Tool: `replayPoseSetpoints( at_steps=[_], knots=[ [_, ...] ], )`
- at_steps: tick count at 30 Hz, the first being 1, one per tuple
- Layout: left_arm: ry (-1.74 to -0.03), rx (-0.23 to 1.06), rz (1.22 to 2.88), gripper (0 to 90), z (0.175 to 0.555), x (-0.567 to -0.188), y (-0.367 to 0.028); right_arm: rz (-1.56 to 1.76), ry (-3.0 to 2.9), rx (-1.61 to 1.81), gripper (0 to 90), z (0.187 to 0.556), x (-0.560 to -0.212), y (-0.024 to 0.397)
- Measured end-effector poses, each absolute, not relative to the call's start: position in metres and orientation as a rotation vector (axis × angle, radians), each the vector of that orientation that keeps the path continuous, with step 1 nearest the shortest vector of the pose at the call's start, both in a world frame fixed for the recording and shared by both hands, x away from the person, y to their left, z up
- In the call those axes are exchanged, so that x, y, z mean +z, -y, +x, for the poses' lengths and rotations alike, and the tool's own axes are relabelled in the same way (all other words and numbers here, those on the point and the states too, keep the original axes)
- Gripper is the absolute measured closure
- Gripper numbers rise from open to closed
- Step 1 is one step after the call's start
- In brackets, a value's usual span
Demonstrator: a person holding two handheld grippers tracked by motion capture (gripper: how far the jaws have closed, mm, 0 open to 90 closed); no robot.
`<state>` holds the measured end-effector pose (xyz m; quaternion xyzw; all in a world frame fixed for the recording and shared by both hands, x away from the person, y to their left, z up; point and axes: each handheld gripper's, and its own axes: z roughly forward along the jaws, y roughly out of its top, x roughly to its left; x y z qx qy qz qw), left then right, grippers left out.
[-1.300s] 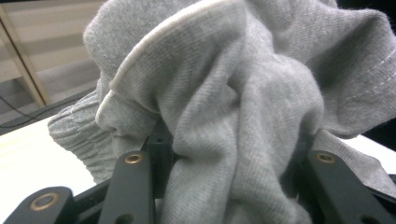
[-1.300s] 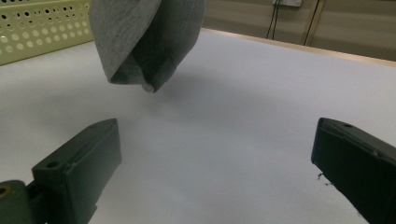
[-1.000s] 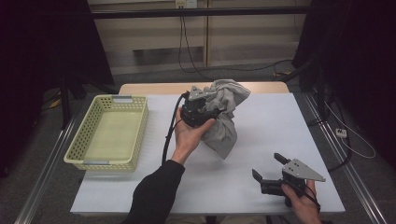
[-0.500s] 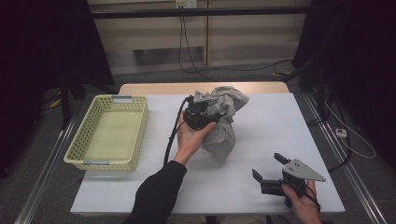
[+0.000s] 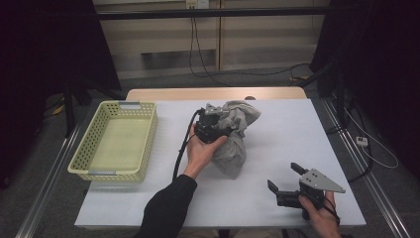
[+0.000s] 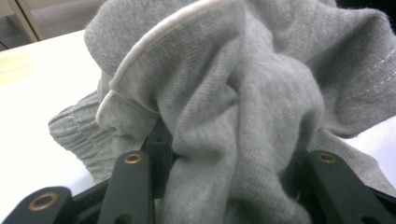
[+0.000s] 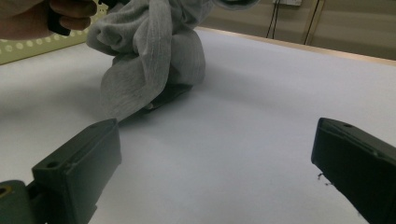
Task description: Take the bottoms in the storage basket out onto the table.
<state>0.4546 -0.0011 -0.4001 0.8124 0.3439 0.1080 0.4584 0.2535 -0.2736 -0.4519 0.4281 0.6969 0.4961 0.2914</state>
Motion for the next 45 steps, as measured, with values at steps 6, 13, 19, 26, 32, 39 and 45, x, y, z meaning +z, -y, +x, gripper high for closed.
replayPoseSetpoints(
  at_steps=[6, 13, 19, 26, 32, 39, 45],
  knots=[
    [-0.835, 0.258, 2.026, 53.3, 0.451, -0.406, 0.008, 1.139, -1.858, 1.322, 1.8, 0.253, -0.452, 0.274],
    [-0.827, 0.268, 2.044, 52.6, 0.451, -0.414, 0.014, 1.138, -1.856, 1.323, 1.8, 0.253, -0.452, 0.274],
    [-0.827, 0.320, 2.069, 52.1, 0.453, -0.418, 0.017, 1.138, -1.857, 1.324, 1.8, 0.253, -0.452, 0.274],
    [-0.868, 0.339, 2.087, 51.1, 0.461, -0.428, 0.016, 1.139, -1.857, 1.325, 1.8, 0.252, -0.452, 0.274],
    [-0.856, 0.367, 2.128, 49.9, 0.463, -0.435, 0.019, 1.140, -1.857, 1.326, 1.8, 0.252, -0.452, 0.275],
    [-0.851, 0.390, 2.158, 49.2, 0.467, -0.442, 0.020, 1.142, -1.856, 1.327, 1.8, 0.252, -0.452, 0.275],
    [-0.866, 0.361, 2.169, 47.4, 0.475, -0.449, 0.021, 1.141, -1.853, 1.325, 1.8, 0.252, -0.452, 0.275]
  ],
)
